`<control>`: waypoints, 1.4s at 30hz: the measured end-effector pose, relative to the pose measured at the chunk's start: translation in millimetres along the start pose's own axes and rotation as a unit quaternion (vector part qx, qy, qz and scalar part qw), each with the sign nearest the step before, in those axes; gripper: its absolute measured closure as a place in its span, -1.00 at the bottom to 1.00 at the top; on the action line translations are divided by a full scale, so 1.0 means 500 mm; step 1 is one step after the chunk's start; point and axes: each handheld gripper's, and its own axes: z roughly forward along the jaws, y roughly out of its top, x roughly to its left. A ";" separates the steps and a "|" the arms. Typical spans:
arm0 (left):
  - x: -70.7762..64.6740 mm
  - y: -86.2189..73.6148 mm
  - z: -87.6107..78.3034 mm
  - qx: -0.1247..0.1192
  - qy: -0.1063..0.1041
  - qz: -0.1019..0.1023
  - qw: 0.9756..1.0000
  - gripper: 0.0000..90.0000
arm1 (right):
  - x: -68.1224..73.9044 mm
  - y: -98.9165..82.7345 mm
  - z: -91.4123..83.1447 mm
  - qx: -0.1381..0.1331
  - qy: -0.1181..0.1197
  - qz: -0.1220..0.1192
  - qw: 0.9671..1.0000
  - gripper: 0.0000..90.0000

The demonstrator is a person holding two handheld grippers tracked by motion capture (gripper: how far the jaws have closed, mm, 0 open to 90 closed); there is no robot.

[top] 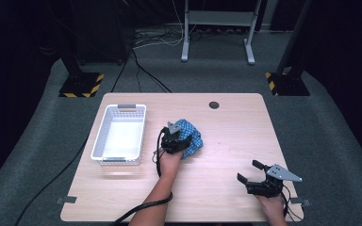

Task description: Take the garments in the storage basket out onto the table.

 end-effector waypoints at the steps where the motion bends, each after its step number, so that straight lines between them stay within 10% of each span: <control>1: 0.000 0.000 0.000 0.000 0.000 0.000 1.000 -0.04 | 0.000 0.000 0.000 0.000 0.000 0.000 1.000 -0.85; 27: -0.003 0.012 -0.007 0.001 -0.010 0.000 1.000 -0.74 | 0.000 0.000 0.000 0.000 0.000 -0.001 1.000 -0.85; 42: -0.004 0.013 -0.014 0.000 -0.003 -0.001 1.000 -0.83 | 0.001 0.000 0.000 0.000 -0.001 -0.002 1.000 -0.85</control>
